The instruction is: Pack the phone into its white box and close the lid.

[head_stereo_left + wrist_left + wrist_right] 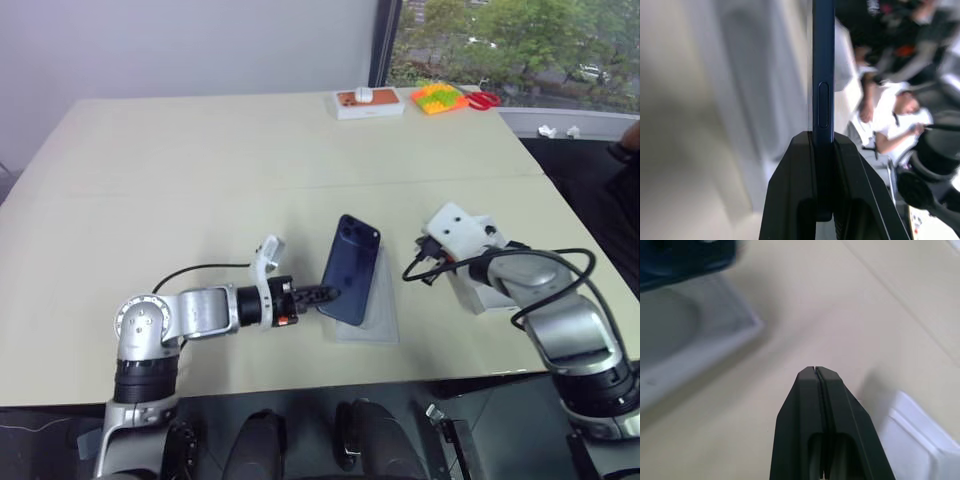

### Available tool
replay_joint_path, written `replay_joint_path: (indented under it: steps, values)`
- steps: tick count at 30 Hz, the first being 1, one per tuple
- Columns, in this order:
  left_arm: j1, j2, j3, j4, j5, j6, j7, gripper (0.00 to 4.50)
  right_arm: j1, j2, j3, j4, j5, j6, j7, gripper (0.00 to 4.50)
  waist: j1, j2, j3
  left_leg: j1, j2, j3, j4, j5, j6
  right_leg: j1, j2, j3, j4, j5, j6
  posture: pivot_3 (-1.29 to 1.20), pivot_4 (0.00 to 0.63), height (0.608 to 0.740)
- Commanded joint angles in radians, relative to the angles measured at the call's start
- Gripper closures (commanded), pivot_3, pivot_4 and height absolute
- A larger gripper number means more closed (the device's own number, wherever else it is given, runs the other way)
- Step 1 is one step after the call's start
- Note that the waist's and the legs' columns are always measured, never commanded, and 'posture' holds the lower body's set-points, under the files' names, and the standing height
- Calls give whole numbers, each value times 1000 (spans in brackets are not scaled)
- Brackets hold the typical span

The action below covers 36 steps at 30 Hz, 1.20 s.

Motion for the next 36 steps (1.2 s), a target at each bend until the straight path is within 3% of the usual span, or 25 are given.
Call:
replay_joint_path:
  steps: [1, 14, 27, 36]
  values:
    - [15, -25, -54, -83, -86, -129, 67, 4491, 9, -20, -27, -25, 13, -25, 4, 4500, 2, 0, 0, 0, -1, 0, 0, 0, 0, 1, 0, 0, 0, 0, 0, 0, 150, 740]
    - [57, -51, -158, -96, -86, -187, 127, 4491, 213, -64, -94, -238, 279, -133, 231, 4500, 4, 0, 0, 1, -2, 0, 0, 1, -1, 3, 4, 0, -2, 0, 0, 0, 150, 740]
    - [63, -86, -154, -91, -86, -208, 184, 4491, 252, -84, -122, -236, 341, -178, 212, 4500, 14, 0, 0, 1, -2, 0, 0, 1, -1, 4, 4, -1, -3, 0, 0, 0, 150, 740]
    - [29, -12, -149, -83, -86, -160, 70, 273, 236, -90, -112, -222, 335, -190, 190, 4500, 21, 0, 0, 1, -3, 0, 0, 1, -1, 4, 4, -1, -5, 0, 0, 0, 150, 740]
